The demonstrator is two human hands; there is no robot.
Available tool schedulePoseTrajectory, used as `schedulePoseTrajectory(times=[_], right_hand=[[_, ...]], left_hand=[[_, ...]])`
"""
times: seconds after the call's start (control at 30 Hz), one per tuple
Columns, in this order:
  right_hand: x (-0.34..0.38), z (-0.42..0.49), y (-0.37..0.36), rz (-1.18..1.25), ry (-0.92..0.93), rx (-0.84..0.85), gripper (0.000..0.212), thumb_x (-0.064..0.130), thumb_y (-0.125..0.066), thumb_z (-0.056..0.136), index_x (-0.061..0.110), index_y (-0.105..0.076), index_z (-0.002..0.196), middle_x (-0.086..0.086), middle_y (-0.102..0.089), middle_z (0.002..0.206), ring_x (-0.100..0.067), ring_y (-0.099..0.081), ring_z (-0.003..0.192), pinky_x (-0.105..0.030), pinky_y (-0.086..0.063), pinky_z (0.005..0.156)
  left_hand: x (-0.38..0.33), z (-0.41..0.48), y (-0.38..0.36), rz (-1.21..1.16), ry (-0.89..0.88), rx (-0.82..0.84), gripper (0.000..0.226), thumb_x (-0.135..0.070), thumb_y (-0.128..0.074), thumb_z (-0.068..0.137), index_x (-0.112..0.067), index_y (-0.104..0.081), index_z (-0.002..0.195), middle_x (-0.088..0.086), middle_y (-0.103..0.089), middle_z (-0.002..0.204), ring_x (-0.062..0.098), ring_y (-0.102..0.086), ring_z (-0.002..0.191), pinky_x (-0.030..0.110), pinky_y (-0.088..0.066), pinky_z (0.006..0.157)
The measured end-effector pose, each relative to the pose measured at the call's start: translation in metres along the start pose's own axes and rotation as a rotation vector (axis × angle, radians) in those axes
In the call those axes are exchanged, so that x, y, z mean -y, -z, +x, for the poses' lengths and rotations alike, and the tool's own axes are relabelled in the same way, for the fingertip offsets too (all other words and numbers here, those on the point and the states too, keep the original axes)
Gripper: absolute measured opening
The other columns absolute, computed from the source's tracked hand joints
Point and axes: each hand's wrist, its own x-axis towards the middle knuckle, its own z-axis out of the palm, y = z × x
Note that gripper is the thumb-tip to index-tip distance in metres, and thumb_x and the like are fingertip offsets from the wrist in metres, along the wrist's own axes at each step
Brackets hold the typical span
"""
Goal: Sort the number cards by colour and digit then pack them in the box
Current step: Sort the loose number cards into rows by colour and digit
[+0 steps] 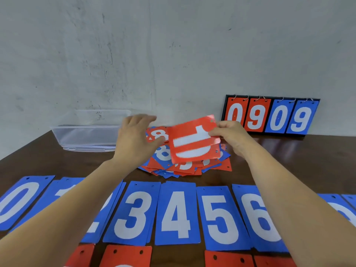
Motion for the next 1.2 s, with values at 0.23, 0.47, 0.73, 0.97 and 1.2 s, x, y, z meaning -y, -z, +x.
schedulePoseTrajectory(times=[0.23,0.47,0.73,0.97,1.2], right_hand=[[0.029,-0.017,-0.036,-0.018,0.008,0.246,0.011,0.003,-0.067,0.084,0.004,-0.072,0.094,-0.013,-0.073,0.083,-0.02,-0.069,0.068,-0.034,-0.058,0.073],[0.026,-0.035,-0.052,0.147,-0.005,0.115,0.026,0.025,-0.075,0.081,0.014,-0.069,0.104,-0.006,-0.075,0.093,-0.018,-0.07,0.083,-0.03,-0.056,0.075],[0.003,-0.057,-0.084,-0.02,0.034,0.015,0.029,0.021,-0.072,0.086,0.006,-0.051,0.073,-0.01,-0.064,0.076,-0.007,-0.061,0.055,-0.023,-0.048,0.049],[0.004,-0.062,-0.072,-0.026,0.106,-0.103,0.025,0.016,-0.065,0.09,-0.008,-0.061,0.084,-0.023,-0.069,0.093,-0.035,-0.069,0.085,-0.049,-0.057,0.078],[0.002,-0.067,-0.072,-0.075,0.109,-0.046,0.011,0.012,-0.063,0.092,0.004,-0.068,0.087,-0.027,-0.068,0.101,-0.041,-0.066,0.089,-0.044,-0.054,0.077]], left_hand=[[-0.02,0.0,0.013,-0.652,0.253,0.673,0.028,-0.025,-0.053,0.098,-0.011,-0.064,0.12,0.0,-0.07,0.115,0.016,-0.066,0.106,0.029,-0.053,0.091],[-0.001,-0.012,0.009,-0.904,0.532,0.452,0.021,-0.016,-0.064,0.092,-0.009,-0.062,0.071,0.008,-0.072,0.087,0.024,-0.064,0.083,0.038,-0.054,0.079],[-0.003,-0.024,0.012,-1.21,0.717,0.282,0.033,-0.009,-0.074,0.08,0.011,-0.062,0.104,0.019,-0.071,0.104,0.03,-0.07,0.095,0.041,-0.057,0.087],[0.011,-0.036,0.025,-1.15,0.681,0.288,0.024,-0.007,-0.064,0.09,-0.003,-0.064,0.113,0.011,-0.072,0.108,0.025,-0.07,0.096,0.036,-0.058,0.082],[0.025,-0.053,0.046,-1.029,0.692,0.227,0.023,-0.009,-0.064,0.09,-0.009,-0.067,0.113,0.009,-0.073,0.106,0.027,-0.07,0.1,0.044,-0.055,0.09]])
